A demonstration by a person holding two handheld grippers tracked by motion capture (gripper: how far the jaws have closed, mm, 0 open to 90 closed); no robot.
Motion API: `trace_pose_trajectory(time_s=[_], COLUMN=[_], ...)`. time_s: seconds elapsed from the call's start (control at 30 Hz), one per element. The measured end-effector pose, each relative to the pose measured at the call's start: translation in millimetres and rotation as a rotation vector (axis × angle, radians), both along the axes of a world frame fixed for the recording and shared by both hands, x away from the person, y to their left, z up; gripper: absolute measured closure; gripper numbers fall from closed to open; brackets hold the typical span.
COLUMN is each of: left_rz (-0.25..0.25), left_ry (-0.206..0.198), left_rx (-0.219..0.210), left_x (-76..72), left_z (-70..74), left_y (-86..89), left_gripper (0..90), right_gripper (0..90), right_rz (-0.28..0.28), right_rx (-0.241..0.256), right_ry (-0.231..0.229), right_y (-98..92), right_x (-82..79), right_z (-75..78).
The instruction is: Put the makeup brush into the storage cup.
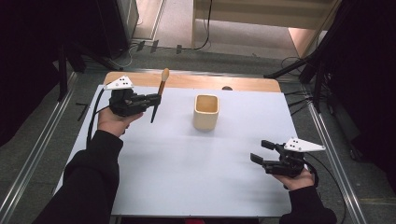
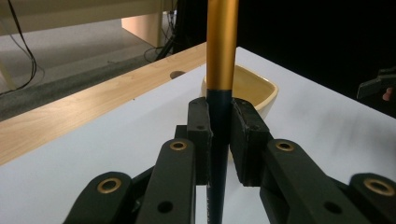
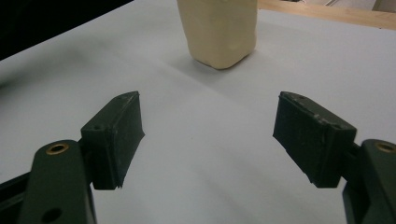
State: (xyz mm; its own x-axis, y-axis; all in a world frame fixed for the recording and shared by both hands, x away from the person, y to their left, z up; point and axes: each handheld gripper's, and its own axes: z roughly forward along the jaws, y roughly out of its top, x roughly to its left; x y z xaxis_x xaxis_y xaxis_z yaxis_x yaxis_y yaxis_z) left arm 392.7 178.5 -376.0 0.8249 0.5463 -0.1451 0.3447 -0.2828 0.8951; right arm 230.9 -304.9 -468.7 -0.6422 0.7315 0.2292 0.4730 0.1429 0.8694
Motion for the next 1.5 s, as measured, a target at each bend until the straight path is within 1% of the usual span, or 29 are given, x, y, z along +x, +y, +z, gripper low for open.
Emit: trace_pose_trajectory(time_s=[0.23,0.37,0.5,0.63,0.7,0.87,1.03,1.1,1.13,1.17,1.2,1.27,1.37,1.43,1.5], left_rz=[-0.011,-0.027,-0.034,-0.041,-0.044,-0.054,-0.051,-0.053,-0.05,-0.054,-0.054,-0.054,-0.056,-0.058,-0.062], left_ry=[0.004,-0.01,-0.01,-0.007,-0.003,-0.003,0.004,0.005,0.003,0.0,0.004,0.002,0.0,-0.001,-0.006], left_rx=[-0.005,-0.004,-0.002,-0.011,-0.017,-0.011,-0.027,-0.024,-0.012,-0.009,-0.015,-0.014,-0.019,-0.01,-0.011], left_x=[4.8,5.7,8.8,11.3,12.7,15.0,19.1,20.1,20.3,21.0,21.5,22.5,24.0,25.0,25.8], left_z=[1.9,6.0,8.2,8.2,8.1,8.4,9.0,8.7,8.7,8.7,8.9,10.5,12.9,14.2,14.7], left_y=[-12.5,-21.2,-27.9,-33.5,-35.7,-40.7,-43.1,-45.4,-46.4,-47.3,-48.2,-49.9,-52.7,-54.9,-57.0], left_gripper=[79.9,79.9,79.9,79.9,79.9,79.9,79.9,79.9,79.9,79.9,79.9,79.8,79.9,79.9,79.9], right_gripper=[24.7,24.7,24.8,24.8,24.7,24.8,24.8,24.8,24.8,24.8,24.8,24.9,24.8,24.8,24.9], right_rz=[0.0,0.002,0.0,0.002,0.002,0.004,0.005,0.006,0.006,0.006,0.005,0.005,0.007,0.008,0.005], right_rx=[-0.002,-0.003,0.0,0.001,0.001,-0.001,-0.001,-0.002,-0.002,-0.002,-0.006,0.002,-0.003,-0.003,0.001], right_ry=[0.001,0.001,0.003,0.002,0.001,-0.001,0.001,-0.001,-0.001,0.0,0.001,0.006,0.01,0.009,0.005], right_y=[0.3,0.2,0.2,0.0,0.1,0.3,0.1,0.2,0.3,0.4,0.5,1.2,1.9,1.8,1.2], right_x=[0.3,0.6,0.2,0.2,0.5,0.5,0.4,0.5,0.6,0.6,1.0,1.9,2.6,2.3,2.2], right_z=[-0.3,-0.5,-0.3,-0.4,-0.5,-0.4,-0.4,-0.5,-0.4,-0.5,-0.7,-1.0,-1.4,-1.3,-1.2])
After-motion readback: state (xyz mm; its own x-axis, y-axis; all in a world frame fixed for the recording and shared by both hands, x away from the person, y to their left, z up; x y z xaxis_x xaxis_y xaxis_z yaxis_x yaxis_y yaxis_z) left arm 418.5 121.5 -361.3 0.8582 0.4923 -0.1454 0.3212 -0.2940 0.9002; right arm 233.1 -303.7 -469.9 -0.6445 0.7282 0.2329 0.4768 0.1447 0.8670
